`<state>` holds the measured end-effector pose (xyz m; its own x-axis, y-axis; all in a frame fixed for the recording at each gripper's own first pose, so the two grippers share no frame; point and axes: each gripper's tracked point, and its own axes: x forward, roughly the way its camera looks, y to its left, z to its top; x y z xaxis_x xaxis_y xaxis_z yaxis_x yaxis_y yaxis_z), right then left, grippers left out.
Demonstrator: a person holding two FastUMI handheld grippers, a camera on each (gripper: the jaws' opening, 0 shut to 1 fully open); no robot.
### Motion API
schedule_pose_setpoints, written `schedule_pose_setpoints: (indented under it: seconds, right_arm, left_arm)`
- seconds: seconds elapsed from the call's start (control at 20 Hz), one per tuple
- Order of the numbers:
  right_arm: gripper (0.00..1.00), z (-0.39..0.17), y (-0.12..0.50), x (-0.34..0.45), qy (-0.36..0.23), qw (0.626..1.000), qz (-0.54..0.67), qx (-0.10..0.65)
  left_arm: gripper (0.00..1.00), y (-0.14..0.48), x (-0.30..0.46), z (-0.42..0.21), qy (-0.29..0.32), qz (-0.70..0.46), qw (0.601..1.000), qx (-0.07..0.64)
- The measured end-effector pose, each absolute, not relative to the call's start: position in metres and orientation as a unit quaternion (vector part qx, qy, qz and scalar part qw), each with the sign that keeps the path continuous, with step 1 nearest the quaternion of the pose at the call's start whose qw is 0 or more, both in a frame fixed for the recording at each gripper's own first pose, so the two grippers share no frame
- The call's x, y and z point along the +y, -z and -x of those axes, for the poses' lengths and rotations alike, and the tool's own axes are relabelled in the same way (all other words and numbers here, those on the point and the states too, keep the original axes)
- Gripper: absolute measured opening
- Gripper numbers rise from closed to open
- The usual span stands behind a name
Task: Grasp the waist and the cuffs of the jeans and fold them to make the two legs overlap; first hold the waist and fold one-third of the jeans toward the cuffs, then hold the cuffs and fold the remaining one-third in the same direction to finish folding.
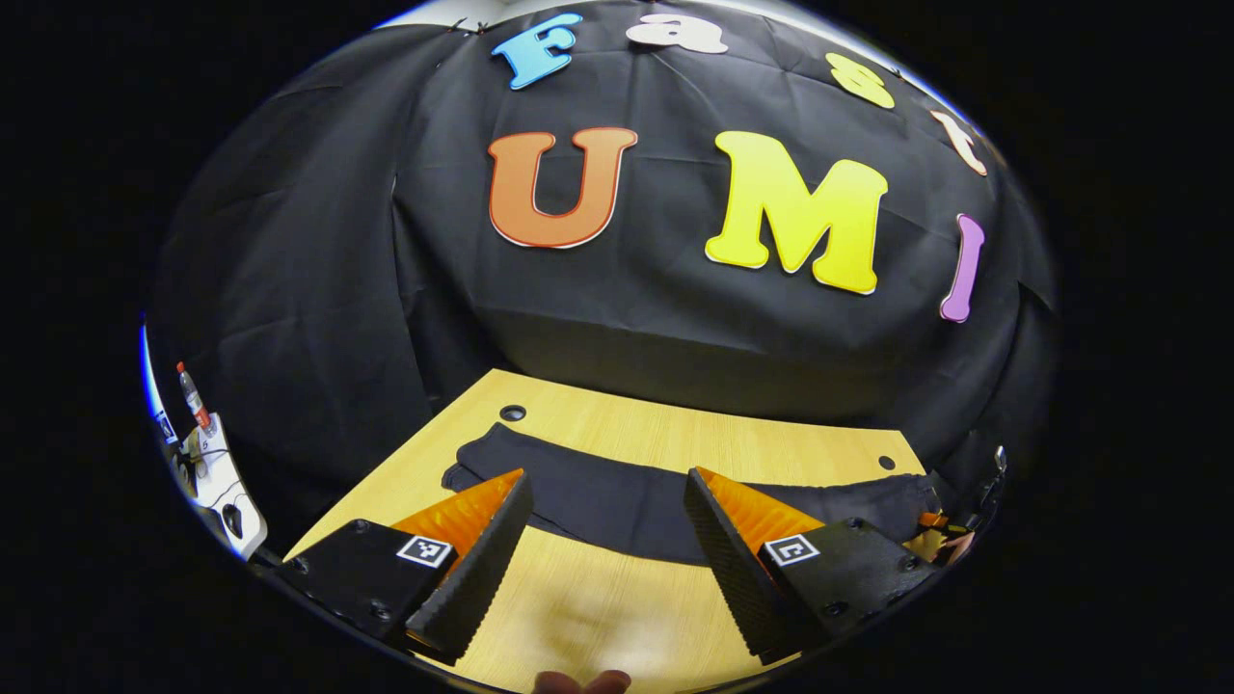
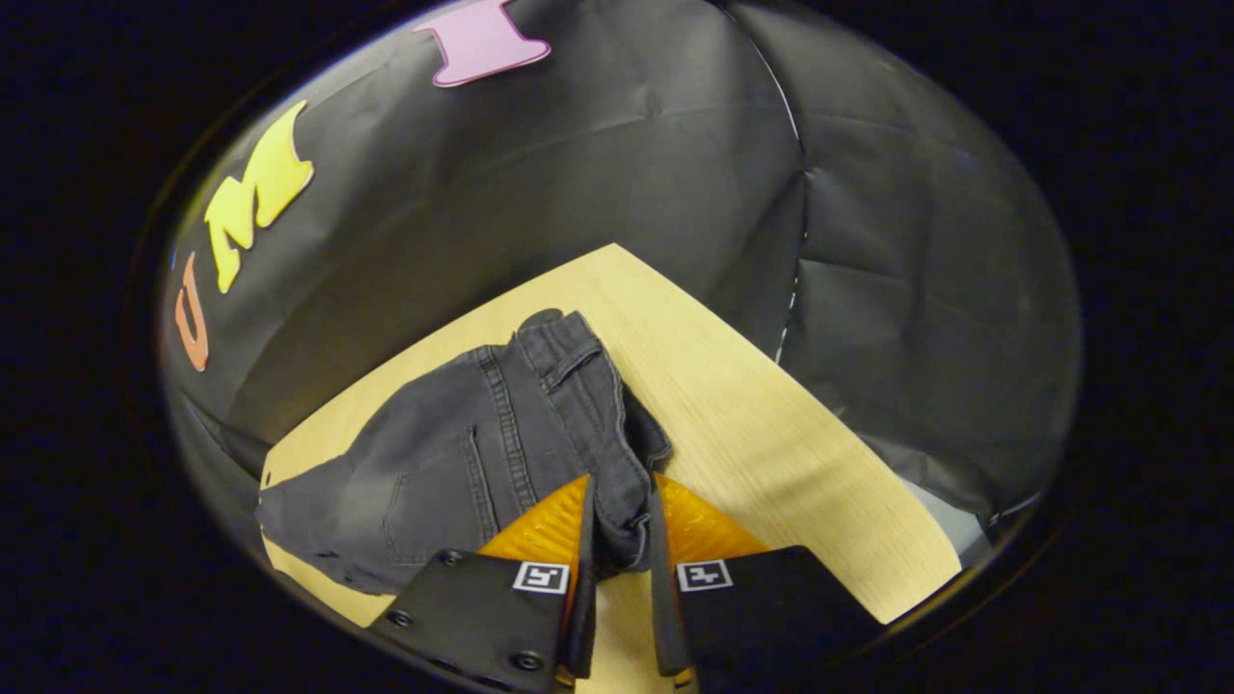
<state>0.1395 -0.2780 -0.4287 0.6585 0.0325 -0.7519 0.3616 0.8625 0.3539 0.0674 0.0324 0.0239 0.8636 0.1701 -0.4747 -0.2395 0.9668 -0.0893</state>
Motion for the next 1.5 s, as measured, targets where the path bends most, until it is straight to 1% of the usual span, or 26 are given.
schedule_pose_setpoints:
  seconds: [0.1, 0.15, 0.2, 0.3, 0.45, 0.5, 0.55, 0.6, 0.7, 0.75, 0.8, 0.85, 0.9, 1.05, 1.15, 1.2, 1.25, 1.3, 1.35, 1.45, 1.5]
  right_arm:
    - [0.17, -0.138, 0.422, -0.278, 0.100, 0.871, -0.258, 0.407]
    - [0.17, -0.138, 0.409, -0.279, 0.103, 0.870, -0.271, 0.399]
    - [0.04, -0.138, 0.402, -0.277, 0.103, 0.867, -0.279, 0.400]
    - [0.04, -0.139, 0.375, -0.274, 0.096, 0.874, -0.276, 0.389]
    - [0.04, -0.142, 0.321, -0.257, 0.068, 0.895, -0.255, 0.359]
    - [0.00, -0.147, 0.296, -0.245, 0.058, 0.903, -0.249, 0.346]
    - [0.00, -0.152, 0.270, -0.228, 0.046, 0.909, -0.245, 0.334]
    - [0.04, -0.156, 0.245, -0.210, 0.034, 0.915, -0.239, 0.322]
    - [0.03, -0.164, 0.202, -0.160, -0.004, 0.926, -0.226, 0.304]
    - [0.00, -0.164, 0.185, -0.124, -0.033, 0.929, -0.216, 0.299]
    - [0.04, -0.166, 0.168, -0.086, -0.057, 0.932, -0.207, 0.292]
    - [0.00, -0.167, 0.155, -0.045, -0.083, 0.934, -0.196, 0.287]
    - [0.04, -0.168, 0.148, -0.005, -0.106, 0.936, -0.185, 0.281]
    - [0.02, -0.173, 0.154, 0.110, -0.153, 0.934, -0.146, 0.288]
    - [0.00, -0.168, 0.184, 0.168, -0.173, 0.926, -0.128, 0.310]
    - [0.04, -0.166, 0.205, 0.194, -0.180, 0.922, -0.115, 0.323]
    - [0.03, -0.160, 0.231, 0.217, -0.186, 0.918, -0.093, 0.337]
    - [0.00, -0.155, 0.257, 0.239, -0.192, 0.914, -0.072, 0.351]
    - [0.04, -0.152, 0.286, 0.258, -0.191, 0.908, -0.050, 0.370]
    - [0.04, -0.138, 0.337, 0.285, -0.185, 0.895, -0.015, 0.406]
    - [0.04, -0.138, 0.350, 0.287, -0.184, 0.891, 0.003, 0.416]
  left_arm:
    - [1.00, -0.028, 0.038, -0.065, -0.109, 0.069, 0.964, 0.233]
    - [1.00, -0.028, 0.042, -0.064, -0.112, 0.068, 0.964, 0.231]
    - [1.00, -0.028, 0.047, -0.062, -0.113, 0.070, 0.964, 0.228]
    - [1.00, -0.029, 0.055, -0.059, -0.119, 0.082, 0.964, 0.223]
    - [1.00, -0.026, 0.072, -0.052, -0.130, 0.097, 0.964, 0.212]
    - [1.00, -0.025, 0.080, -0.051, -0.134, 0.103, 0.963, 0.209]
    - [1.00, -0.024, 0.089, -0.048, -0.139, 0.107, 0.963, 0.205]
    - [1.00, -0.022, 0.099, -0.045, -0.145, 0.112, 0.962, 0.201]
    - [1.00, -0.020, 0.117, -0.038, -0.153, 0.123, 0.962, 0.189]
    - [1.00, -0.019, 0.125, -0.033, -0.155, 0.129, 0.962, 0.185]
    - [0.98, -0.017, 0.135, -0.027, -0.155, 0.135, 0.962, 0.181]
    - [0.98, -0.015, 0.144, -0.021, -0.158, 0.139, 0.961, 0.179]
    - [0.98, -0.013, 0.155, -0.014, -0.163, 0.142, 0.960, 0.177]
    - [0.98, -0.011, 0.182, 0.009, -0.165, 0.131, 0.962, 0.172]
    - [0.98, -0.012, 0.201, 0.026, -0.172, 0.122, 0.962, 0.172]
    - [0.98, -0.012, 0.209, 0.035, -0.177, 0.122, 0.961, 0.172]
    - [0.98, -0.011, 0.218, 0.043, -0.181, 0.127, 0.960, 0.172]
    - [0.98, -0.009, 0.224, 0.050, -0.186, 0.137, 0.957, 0.174]
    - [0.98, -0.004, 0.223, 0.056, -0.185, 0.150, 0.955, 0.179]
    - [0.98, 0.006, 0.229, 0.065, -0.187, 0.158, 0.951, 0.190]
    - [0.98, 0.009, 0.233, 0.066, -0.189, 0.158, 0.950, 0.192]
